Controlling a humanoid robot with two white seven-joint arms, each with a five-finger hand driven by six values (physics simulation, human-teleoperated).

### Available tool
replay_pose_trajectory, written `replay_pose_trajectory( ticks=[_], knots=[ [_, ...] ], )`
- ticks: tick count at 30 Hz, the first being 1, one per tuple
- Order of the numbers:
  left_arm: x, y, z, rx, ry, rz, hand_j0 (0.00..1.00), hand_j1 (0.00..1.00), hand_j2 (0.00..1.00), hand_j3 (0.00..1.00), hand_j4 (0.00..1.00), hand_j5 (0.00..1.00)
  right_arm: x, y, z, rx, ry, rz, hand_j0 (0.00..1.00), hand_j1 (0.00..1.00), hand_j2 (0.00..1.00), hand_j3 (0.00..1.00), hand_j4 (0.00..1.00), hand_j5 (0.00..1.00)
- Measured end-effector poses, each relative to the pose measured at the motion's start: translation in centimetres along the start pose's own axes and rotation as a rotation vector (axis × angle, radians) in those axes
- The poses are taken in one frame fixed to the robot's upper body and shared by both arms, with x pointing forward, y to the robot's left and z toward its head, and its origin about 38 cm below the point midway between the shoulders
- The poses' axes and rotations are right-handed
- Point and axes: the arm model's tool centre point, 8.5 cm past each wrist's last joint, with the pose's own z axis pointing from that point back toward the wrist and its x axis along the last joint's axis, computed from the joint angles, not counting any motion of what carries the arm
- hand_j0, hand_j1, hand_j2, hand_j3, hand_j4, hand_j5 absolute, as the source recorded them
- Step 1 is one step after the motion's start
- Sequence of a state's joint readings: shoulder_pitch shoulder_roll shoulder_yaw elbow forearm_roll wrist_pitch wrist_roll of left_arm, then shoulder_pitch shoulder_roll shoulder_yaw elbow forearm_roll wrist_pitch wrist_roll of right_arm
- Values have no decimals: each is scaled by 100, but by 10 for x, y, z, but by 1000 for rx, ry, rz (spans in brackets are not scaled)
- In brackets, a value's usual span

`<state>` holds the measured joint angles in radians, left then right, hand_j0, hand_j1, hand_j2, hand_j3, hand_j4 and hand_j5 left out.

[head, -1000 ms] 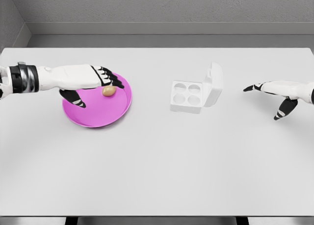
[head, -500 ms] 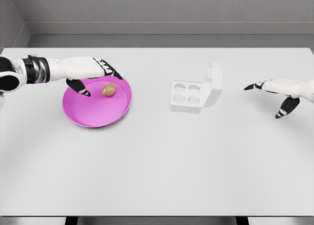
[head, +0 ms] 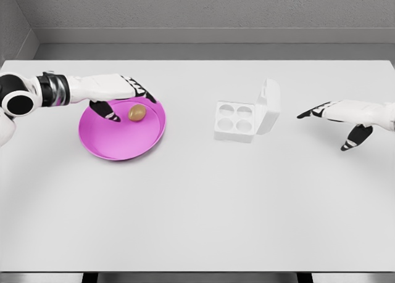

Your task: Pack egg into the box and close the box lid

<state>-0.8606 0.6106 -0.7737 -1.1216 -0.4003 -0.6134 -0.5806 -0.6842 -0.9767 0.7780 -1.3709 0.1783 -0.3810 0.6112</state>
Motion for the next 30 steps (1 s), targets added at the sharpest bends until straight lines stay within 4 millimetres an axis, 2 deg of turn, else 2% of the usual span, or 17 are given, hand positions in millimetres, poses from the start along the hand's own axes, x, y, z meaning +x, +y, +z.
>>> replay_pose_trajectory(
  ticks=[7, 21, 30],
  knots=[
    [-6, -7, -3, -8, 15, 29, 86, 86, 86, 86, 86, 86, 3, 0, -4, -2, -12, -1, 100, 100, 100, 100, 100, 100],
    [-12, -14, -6, 7, 16, 92, 85, 85, 85, 85, 85, 85, -7, -2, -16, -16, 2, -42, 100, 100, 100, 100, 100, 100],
    [-10, -18, -16, -2, 9, 103, 85, 85, 85, 85, 85, 85, -9, -1, -16, -18, 6, -46, 100, 100, 100, 100, 100, 100]
  ],
)
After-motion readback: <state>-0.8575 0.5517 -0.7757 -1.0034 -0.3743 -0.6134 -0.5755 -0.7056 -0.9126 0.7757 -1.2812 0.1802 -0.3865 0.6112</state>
